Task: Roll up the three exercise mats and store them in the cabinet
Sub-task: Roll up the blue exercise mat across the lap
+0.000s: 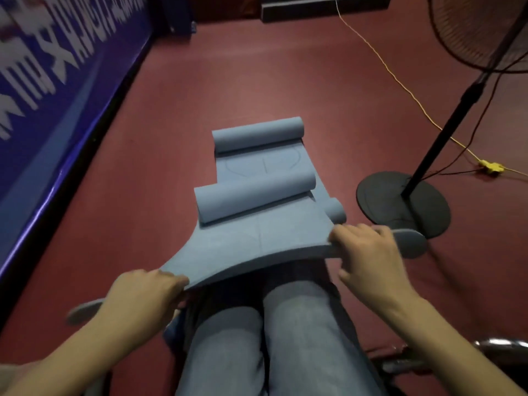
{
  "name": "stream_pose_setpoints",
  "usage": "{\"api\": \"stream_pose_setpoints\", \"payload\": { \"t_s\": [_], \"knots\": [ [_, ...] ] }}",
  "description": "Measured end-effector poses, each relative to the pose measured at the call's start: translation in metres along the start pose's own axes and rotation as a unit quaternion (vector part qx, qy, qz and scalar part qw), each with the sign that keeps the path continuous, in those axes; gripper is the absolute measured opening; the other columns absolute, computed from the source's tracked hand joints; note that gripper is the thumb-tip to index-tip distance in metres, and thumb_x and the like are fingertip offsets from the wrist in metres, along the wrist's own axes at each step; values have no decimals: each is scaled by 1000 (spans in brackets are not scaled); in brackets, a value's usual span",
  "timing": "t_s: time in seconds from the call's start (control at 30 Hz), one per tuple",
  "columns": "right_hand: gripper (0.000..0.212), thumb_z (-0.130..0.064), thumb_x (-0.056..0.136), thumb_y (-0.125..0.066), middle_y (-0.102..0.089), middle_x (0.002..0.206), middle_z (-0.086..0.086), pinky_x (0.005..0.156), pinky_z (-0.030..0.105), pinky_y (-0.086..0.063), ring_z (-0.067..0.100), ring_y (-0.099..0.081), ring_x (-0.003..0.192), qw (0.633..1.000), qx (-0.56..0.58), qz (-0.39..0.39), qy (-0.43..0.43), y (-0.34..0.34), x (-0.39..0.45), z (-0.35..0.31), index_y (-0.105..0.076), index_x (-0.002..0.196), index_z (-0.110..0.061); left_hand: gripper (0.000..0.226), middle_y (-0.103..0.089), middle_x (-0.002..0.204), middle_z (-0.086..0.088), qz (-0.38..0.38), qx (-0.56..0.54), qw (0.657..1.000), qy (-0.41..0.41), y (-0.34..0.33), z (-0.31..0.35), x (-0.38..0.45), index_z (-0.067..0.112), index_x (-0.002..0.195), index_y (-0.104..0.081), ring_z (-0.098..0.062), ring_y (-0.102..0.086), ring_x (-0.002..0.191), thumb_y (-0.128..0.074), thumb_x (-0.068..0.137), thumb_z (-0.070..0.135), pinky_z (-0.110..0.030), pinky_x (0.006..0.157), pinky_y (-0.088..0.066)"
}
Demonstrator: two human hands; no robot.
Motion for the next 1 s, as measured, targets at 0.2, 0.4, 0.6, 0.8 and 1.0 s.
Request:
{"api": "stream_pose_setpoints", "payload": {
  "t_s": [0.2, 0.4, 0.6, 0.8, 1.0],
  "knots": [
    [44, 10, 57, -74, -58, 66, -2, 58, 32, -30, 34, -56, 65, 992, 104, -21, -71, 8, -73, 1, -49, 73, -22, 23, -65, 66, 8, 95, -59, 993, -36, 7, 10, -36, 27, 78, -64, -21, -67, 57, -52, 81, 46, -27, 38, -41],
    [29, 7, 66, -73, -67, 75, 0, 64, 37, -39, 33, -61, 72, 995, 77, 64, 15, 72, -85, -18, -65, 83, -15, 30, -70, 67, 5, 166, -75, 981, -64, 56, -4, -87, 28, 81, -72, -28, -67, 52, -49, 84, 46, -27, 40, -42],
    [15, -15, 83, -71, -67, 83, -10, 68, 40, -47, 25, -65, 80, 986, 137, -68, 61, 28, -104, -21, -63, 92, -24, 31, -66, 72, 12, 85, -126, 987, -58, 20, 4, -109, 29, 80, -67, -21, -68, 60, -48, 84, 53, -28, 40, -43],
    [5, -36, 90, -62, -59, 87, -16, 77, 35, -50, 6, -56, 87, 955, 177, -232, 46, -20, -123, -10, -59, 91, -32, 24, -57, 94, 22, -38, -206, 977, -46, -39, 16, -125, 40, 95, -54, -8, -64, 76, -66, 74, 37, -19, 51, -39],
    [10, -29, 90, -66, -58, 90, -18, 76, 36, -51, 5, -56, 87, 958, 203, -197, 38, -17, -122, -5, -60, 96, -34, 34, -54, 102, 24, -52, -235, 971, -10, -49, 29, -132, 41, 103, -52, -9, -61, 80, -61, 71, 32, -34, 59, -52]
  ]
}}
Point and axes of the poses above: each hand's wrist, its own x-axis towards the middle knuckle, its own y-axis out of the back of the hand, z = x × y, the point moved 6 cm from there along x, towards the middle knuckle
